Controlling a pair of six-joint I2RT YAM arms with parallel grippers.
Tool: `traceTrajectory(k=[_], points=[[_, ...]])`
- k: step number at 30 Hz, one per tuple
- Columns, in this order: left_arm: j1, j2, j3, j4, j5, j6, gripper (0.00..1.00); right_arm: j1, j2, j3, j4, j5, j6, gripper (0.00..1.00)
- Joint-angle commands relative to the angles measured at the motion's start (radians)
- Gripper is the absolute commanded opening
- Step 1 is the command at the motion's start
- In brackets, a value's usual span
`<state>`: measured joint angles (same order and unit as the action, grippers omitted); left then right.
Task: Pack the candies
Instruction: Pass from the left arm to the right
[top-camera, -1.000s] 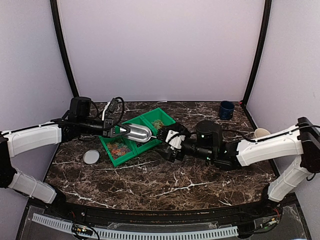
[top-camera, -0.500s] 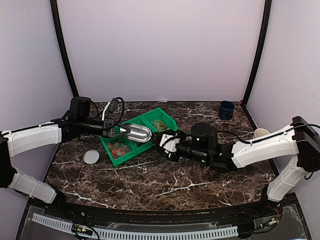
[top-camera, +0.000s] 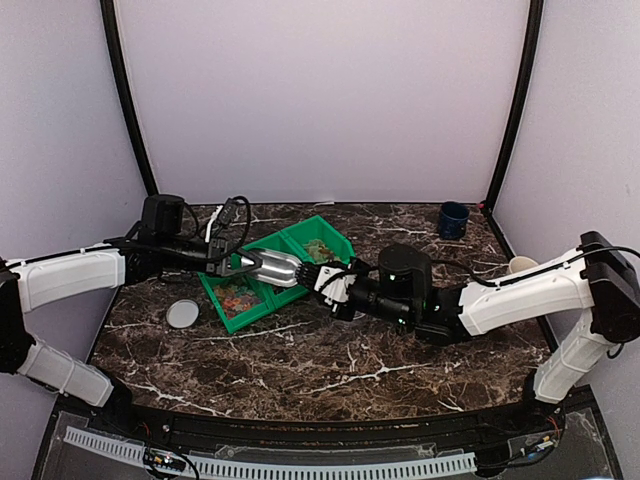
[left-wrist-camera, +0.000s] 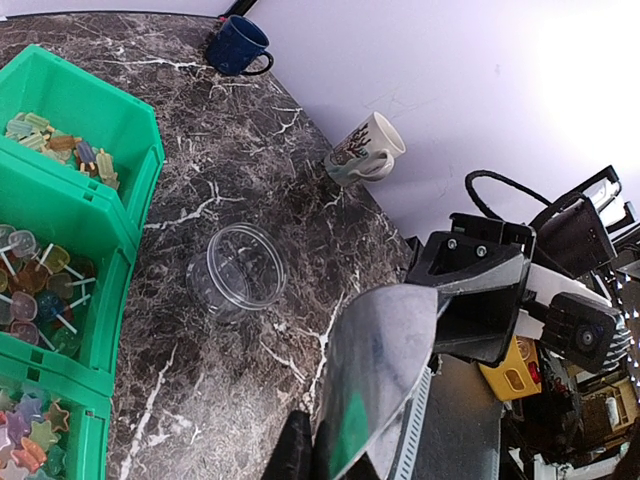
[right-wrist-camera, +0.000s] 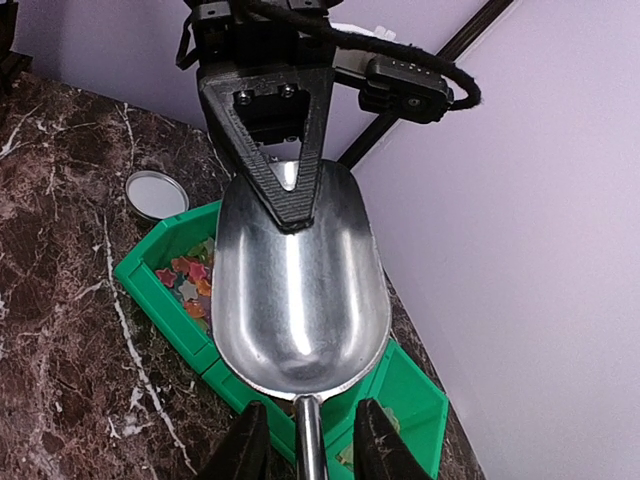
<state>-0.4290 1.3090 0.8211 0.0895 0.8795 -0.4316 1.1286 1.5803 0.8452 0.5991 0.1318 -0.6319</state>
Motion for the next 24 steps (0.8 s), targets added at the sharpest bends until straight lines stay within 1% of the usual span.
traceTrajectory(k=[1,6,19,24], points=[[0.006,0.005,-0.006,0.016,0.021,0.001,0.00,0.008,0.007,0.030,0.048,0.019,-0.013,0.29],[0.006,0.007,-0.006,0.019,0.023,0.000,0.00,0.010,0.032,0.037,0.042,0.009,-0.020,0.25],[0.006,0.013,-0.006,0.024,0.028,-0.002,0.00,0.011,0.037,0.029,0.042,0.012,-0.027,0.21],[0.006,0.013,-0.006,0.025,0.030,-0.002,0.00,0.011,0.045,0.038,0.044,0.016,-0.030,0.10]])
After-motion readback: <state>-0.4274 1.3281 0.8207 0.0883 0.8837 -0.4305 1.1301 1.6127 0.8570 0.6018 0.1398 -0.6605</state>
